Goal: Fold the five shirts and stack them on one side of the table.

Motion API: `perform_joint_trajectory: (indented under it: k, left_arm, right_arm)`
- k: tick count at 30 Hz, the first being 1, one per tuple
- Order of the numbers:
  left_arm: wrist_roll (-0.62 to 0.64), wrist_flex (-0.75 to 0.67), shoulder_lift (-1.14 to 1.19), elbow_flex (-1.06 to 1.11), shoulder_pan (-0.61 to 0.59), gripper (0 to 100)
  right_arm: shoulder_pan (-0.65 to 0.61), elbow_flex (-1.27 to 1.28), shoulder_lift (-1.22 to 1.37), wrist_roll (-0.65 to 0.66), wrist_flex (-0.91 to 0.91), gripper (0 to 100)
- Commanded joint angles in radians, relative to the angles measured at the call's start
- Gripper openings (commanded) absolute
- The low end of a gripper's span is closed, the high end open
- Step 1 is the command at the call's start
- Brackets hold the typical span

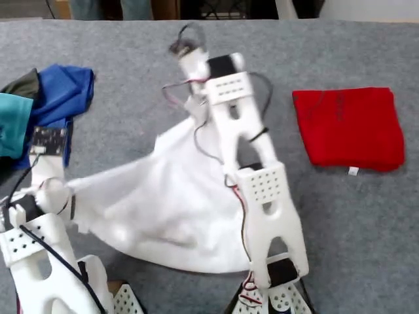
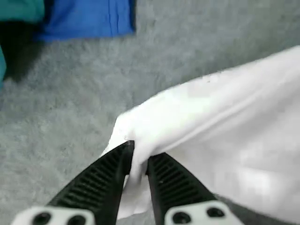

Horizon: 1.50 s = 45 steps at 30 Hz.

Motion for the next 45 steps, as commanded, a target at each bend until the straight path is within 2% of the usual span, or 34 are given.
perform_joint_trajectory:
  k: [1,4,6,18,27,31,35,37,42,45]
  left_arm:
    - [0.199,-0.071,-0.003,-0.087,0.082,15]
    - [0.408,-0.169,-0.003,-0.084,0.085,32]
    - [0.479,-0.221,-0.002,-0.081,0.085,33]
    - [0.485,-0.336,0.002,-0.077,0.081,31]
    - [0.476,-0.285,0.218,-0.073,0.104,18]
    - [0.476,-0.318,0.377,-0.042,0.151,11]
    - [0.485,-0.384,0.496,-0.11,0.136,3]
    - [0.477,-0.385,0.54,-0.182,0.139,5]
    - [0.479,-0.367,0.658,-0.338,0.166,19]
    - [0.476,-0.308,0.75,-0.41,0.211,18]
  right_arm:
    - [0.095,-0.12,-0.074,-0.035,-0.006,1.5]
    - [0.161,-0.157,-0.053,-0.058,-0.046,1.5]
    - [0.19,-0.168,-0.028,-0.071,-0.077,1.5]
    - [0.206,-0.182,0.219,-0.077,-0.224,1.5]
    - [0.241,-0.209,0.314,-0.141,-0.315,1.6]
    - [0.241,-0.228,0.335,-0.143,-0.313,1.6]
    - [0.241,-0.251,0.349,-0.143,-0.313,1.6]
    - [0.241,-0.252,0.355,-0.143,-0.313,1.7]
    - [0.239,-0.252,0.355,-0.141,-0.313,1.8]
    - [0.238,-0.252,0.355,-0.141,-0.319,1.8]
